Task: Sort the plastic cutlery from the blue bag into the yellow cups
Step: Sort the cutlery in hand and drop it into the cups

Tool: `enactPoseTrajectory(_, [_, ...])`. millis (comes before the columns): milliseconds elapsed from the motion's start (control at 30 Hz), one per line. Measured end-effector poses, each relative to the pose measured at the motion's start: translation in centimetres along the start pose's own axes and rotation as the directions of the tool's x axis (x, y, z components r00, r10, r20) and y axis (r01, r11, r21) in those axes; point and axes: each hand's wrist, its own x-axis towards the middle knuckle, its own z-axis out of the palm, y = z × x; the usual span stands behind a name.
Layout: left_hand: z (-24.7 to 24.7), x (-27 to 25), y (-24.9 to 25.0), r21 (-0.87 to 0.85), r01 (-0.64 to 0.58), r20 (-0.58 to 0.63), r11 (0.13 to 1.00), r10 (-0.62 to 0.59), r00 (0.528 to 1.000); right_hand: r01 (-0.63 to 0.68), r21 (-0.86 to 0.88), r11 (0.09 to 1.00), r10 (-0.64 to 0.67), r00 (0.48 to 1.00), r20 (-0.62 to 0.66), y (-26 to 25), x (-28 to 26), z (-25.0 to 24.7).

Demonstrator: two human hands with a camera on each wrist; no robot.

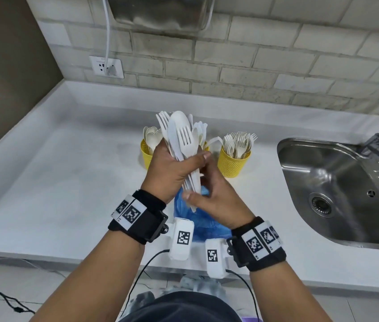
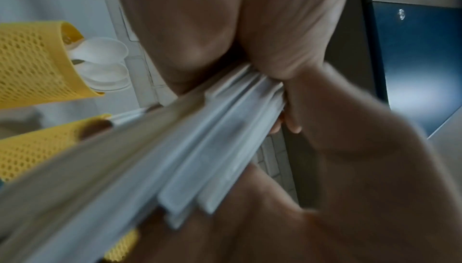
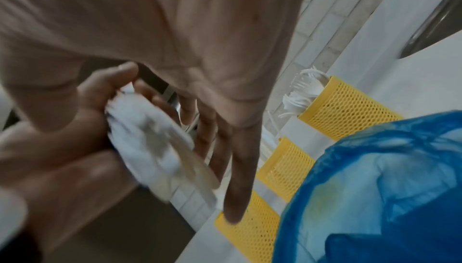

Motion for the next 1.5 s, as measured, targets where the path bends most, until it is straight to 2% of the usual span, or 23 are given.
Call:
enactPoseTrajectory(67, [0.6, -0.3, 0.4, 0.039, -0.003, 0.011, 0.999, 0.003, 1.0, -0.041, -0.009, 0.999, 0.041, 0.999, 0.005, 0.1, 0.4, 1.3])
enactPoseTrajectory(200, [0.7, -0.9, 0.3, 0.174, -0.012, 0.085, 0.985, -0.003, 0.996, -0.125, 0.11, 0.986, 0.134, 0.987, -0.083, 0.4, 0.5, 2.2])
enactPoseTrajectory(333, [0.3, -1.5, 0.0, 0.291, -0.008, 0.137, 0.957, -0.034, 0.99, -0.114, 0.2, 0.973, 0.146, 0.977, -0.155, 0.1, 0.6, 2.2])
enactPoseTrajectory(467, [0.3, -1.6, 0.0, 0.331, 0.028, 0.208, 0.943, -0.103, 0.973, -0.081, 0.12, 0.989, 0.104, 0.975, -0.195, -0.4, 1.3, 2.5])
enactPoseTrajectory(533, [0.6, -1.7, -0.2, 0.269, 0.056, 0.162, 0.961, -0.103, 0.981, -0.066, 0.081, 0.995, 0.083, 0.97, -0.228, -0.3, 1.2, 2.4])
enactPoseTrajectory(600, [1.2, -1.8, -0.4, 0.196, 0.06, 0.063, 0.979, -0.073, 0.995, -0.025, 0.057, 0.998, 0.043, 0.943, -0.33, -0.1, 1.1, 2.4])
enactPoseTrajectory(633, [1.5, -1.8, -0.4, 0.16, 0.062, 0.022, 0.985, -0.066, 0.998, -0.018, -0.033, 0.999, 0.004, 0.921, -0.389, 0.2, 1.1, 2.5])
enactPoseTrajectory(700, [1.9, -1.8, -0.5, 0.146, 0.049, -0.052, 0.988, -0.042, 0.998, -0.028, -0.208, 0.978, -0.062, 0.909, -0.413, 0.8, 1.3, 2.8])
enactPoseTrajectory(733, [1.9, -1.7, -0.5, 0.179, 0.028, -0.089, 0.984, -0.013, 0.996, -0.01, -0.21, 0.978, -0.076, 0.914, -0.398, 0.6, 1.3, 2.9])
enactPoseTrajectory(833, [1.4, -1.5, 0.2, 0.225, -0.021, -0.115, 0.974, 0.048, 0.992, 0.057, -0.041, 0.997, -0.067, 0.951, -0.301, 0.7, 1.1, 2.7])
enactPoseTrajectory(900, [0.8, -1.3, 1.0, 0.213, -0.043, -0.041, 0.976, 0.052, 0.998, 0.013, 0.208, 0.978, 0.027, 0.981, -0.191, 1.0, 0.9, 2.5])
enactPoseTrajectory(933, [0.4, -1.1, 1.3, 0.208, -0.055, 0.01, 0.977, 0.054, 0.999, -0.048, 0.377, 0.925, 0.102, 0.987, -0.125, 1.2, 0.9, 2.3])
enactPoseTrajectory(967, [0.2, -1.1, 1.6, 0.204, -0.066, 0.055, 0.977, 0.055, 0.997, -0.106, 0.549, 0.829, 0.156, 0.987, -0.044, 1.2, 0.8, 1.9])
enactPoseTrajectory(1033, [0.0, -1.1, 1.8, 0.194, -0.078, 0.116, 0.978, 0.056, 0.992, -0.221, 0.789, 0.573, 0.221, 0.969, 0.111, 1.0, 0.8, 1.4])
enactPoseTrajectory(1100, [0.2, -1.3, 1.1, 0.196, -0.066, 0.143, 0.978, 0.038, 0.989, -0.262, 0.898, 0.354, 0.221, 0.956, 0.192, 0.9, 1.1, 1.1])
enactPoseTrajectory(1133, [0.3, -1.5, 0.5, 0.204, -0.045, 0.14, 0.978, 0.016, 0.99, -0.254, 0.921, 0.296, 0.207, 0.958, 0.198, 0.8, 1.3, 1.1])
enactPoseTrajectory(1233, [0.8, -1.7, -1.6, 0.252, 0.022, 0.079, 0.968, -0.043, 0.996, -0.232, 0.951, 0.206, 0.238, 0.954, 0.181, 0.4, 1.8, 1.1])
enactPoseTrajectory(1400, [1.6, -1.6, -3.3, 0.313, 0.018, -0.054, 0.95, -0.001, 0.999, -0.19, 0.98, 0.059, 0.25, 0.953, 0.169, 0.4, 1.7, 1.0])
enactPoseTrajectory(1500, [1.7, -1.7, -2.8, 0.258, 0.002, -0.042, 0.966, 0.01, 0.999, -0.154, 0.988, -0.021, 0.27, 0.95, 0.154, 0.9, 1.4, 0.8])
